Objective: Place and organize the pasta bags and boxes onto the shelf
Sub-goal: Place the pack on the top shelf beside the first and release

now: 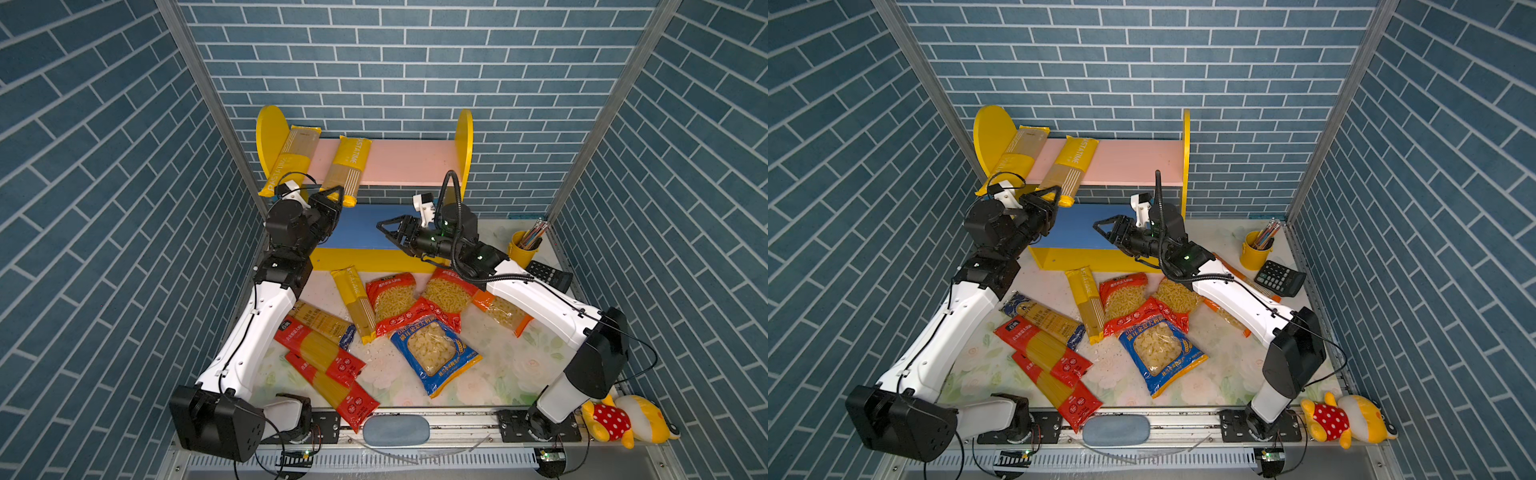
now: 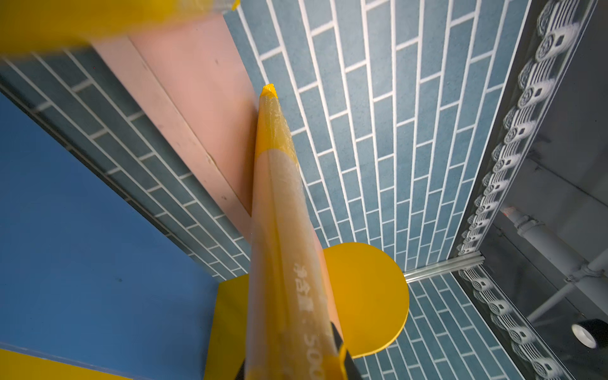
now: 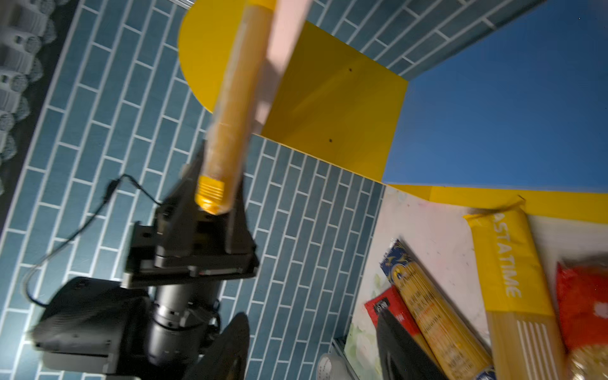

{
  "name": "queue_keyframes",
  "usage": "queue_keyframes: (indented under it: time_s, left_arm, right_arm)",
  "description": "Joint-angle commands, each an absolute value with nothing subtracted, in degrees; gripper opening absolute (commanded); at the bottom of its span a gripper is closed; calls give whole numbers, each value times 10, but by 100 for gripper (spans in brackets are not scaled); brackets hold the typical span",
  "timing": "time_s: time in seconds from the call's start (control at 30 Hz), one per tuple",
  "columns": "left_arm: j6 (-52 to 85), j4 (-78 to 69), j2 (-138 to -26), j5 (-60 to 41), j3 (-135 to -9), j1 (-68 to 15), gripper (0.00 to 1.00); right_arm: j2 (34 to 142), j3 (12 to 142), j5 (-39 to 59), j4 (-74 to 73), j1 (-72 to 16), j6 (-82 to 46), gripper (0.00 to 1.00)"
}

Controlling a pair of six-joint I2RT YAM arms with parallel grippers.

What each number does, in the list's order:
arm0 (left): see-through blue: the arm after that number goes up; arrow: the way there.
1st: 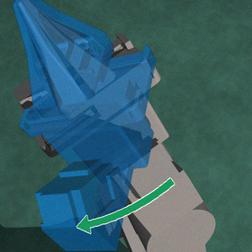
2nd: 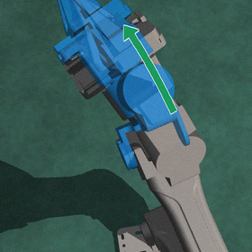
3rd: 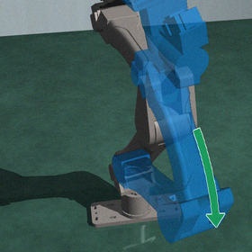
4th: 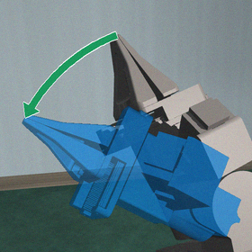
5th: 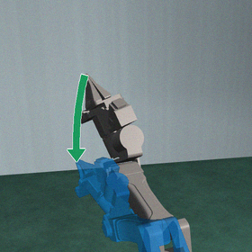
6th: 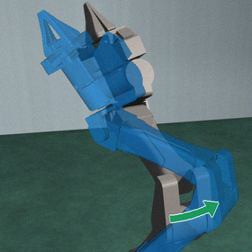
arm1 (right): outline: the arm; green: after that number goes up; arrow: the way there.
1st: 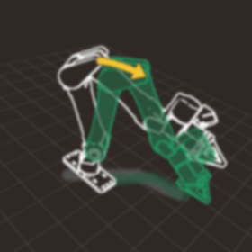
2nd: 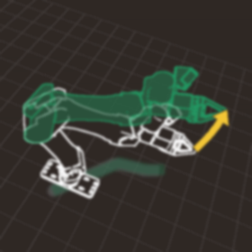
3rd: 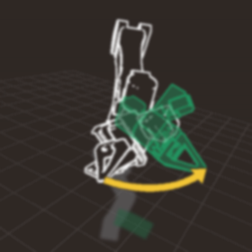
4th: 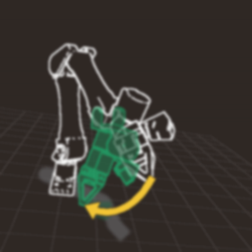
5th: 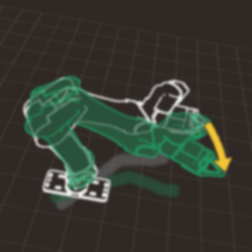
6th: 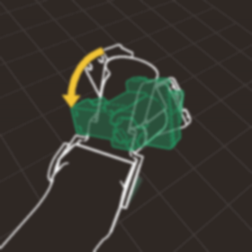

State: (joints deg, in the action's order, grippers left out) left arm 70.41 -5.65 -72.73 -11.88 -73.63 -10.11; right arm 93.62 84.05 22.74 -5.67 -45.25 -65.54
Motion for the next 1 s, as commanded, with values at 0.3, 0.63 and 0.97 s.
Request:
queue_keyframes:
  time_s: [0.3, 0.63, 0.97]
  left_arm:
    - [716, -50, -785, -110, -836, -38, 0]
    - [715, -61, -814, -109, -847, -25, 3]
    - [716, -75, -802, -125, -824, -15, 34]
  right_arm:
    - [864, 738, 197, -103, -450, -639, 61]
    - [852, 718, 190, -99, -450, -634, 60]
    - [855, 715, 190, -100, -451, -632, 60]
